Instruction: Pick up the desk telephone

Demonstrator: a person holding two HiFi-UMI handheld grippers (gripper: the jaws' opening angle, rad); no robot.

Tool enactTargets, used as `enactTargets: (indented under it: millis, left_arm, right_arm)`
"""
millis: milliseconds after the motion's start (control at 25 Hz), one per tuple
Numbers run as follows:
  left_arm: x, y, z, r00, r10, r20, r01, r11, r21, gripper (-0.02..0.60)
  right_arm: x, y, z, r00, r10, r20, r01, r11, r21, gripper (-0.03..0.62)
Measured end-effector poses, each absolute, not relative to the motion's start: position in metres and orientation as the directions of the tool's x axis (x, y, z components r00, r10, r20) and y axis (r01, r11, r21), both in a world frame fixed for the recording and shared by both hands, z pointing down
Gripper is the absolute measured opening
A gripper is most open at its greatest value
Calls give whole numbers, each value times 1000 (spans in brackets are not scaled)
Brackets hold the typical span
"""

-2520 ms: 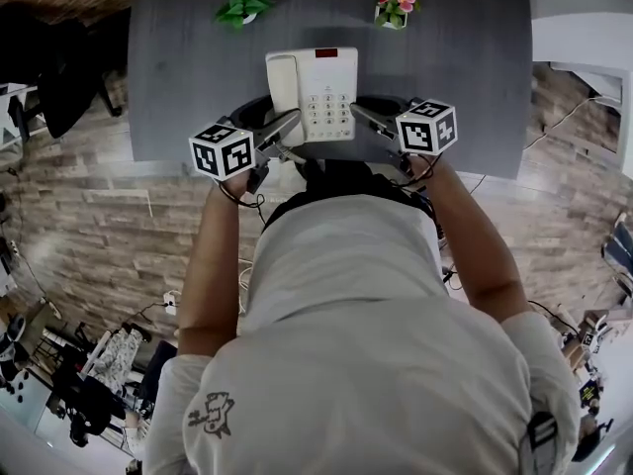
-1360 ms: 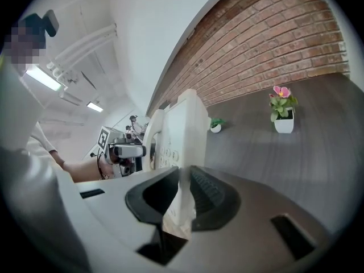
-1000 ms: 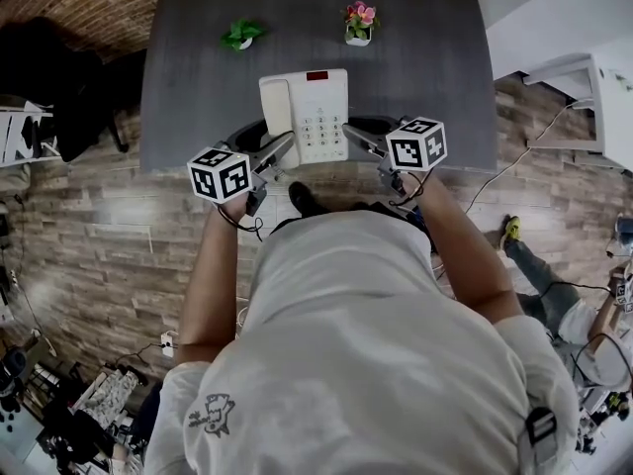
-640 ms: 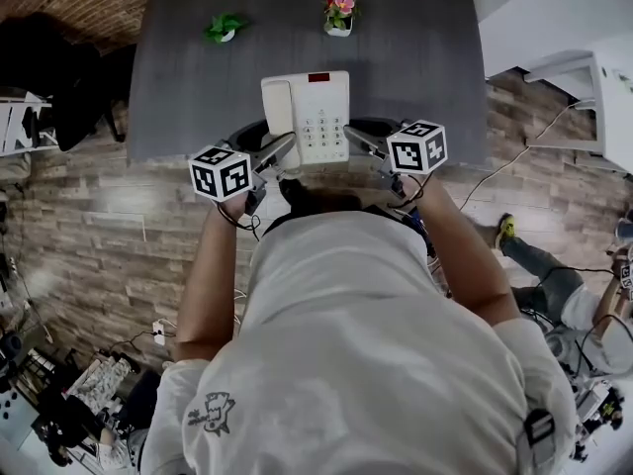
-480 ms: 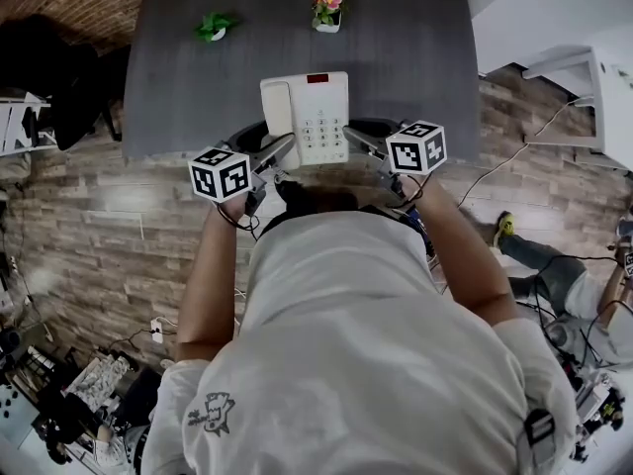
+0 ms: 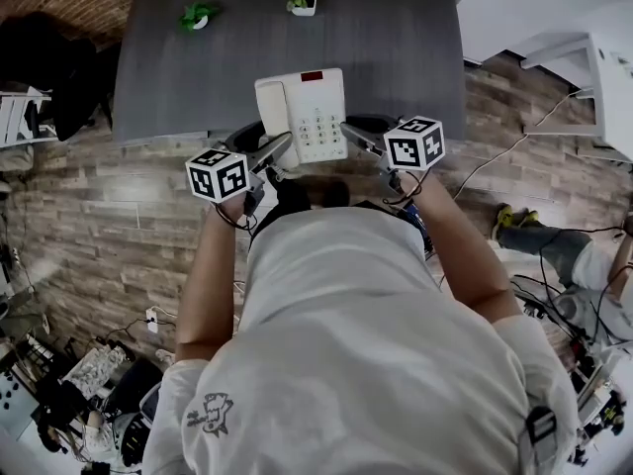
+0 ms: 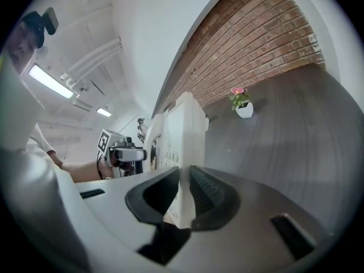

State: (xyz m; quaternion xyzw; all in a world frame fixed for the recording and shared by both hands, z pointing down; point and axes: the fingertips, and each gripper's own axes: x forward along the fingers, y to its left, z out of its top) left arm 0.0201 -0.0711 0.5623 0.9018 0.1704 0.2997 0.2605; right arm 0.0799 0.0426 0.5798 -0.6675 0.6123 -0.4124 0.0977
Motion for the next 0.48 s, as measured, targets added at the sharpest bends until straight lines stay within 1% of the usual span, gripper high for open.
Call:
enactTargets:
  millis: [280, 480]
  left_arm:
    - [-16, -52, 558, 767, 443, 464, 143, -823, 550, 302]
    - [-25, -48, 555, 762, 440, 475, 140, -828, 543, 302]
  right_arm:
    - [45, 61, 580, -98, -907, 409, -732, -213, -647, 64]
    - [35, 64, 578, -105, -907, 408, -727, -210, -654, 66]
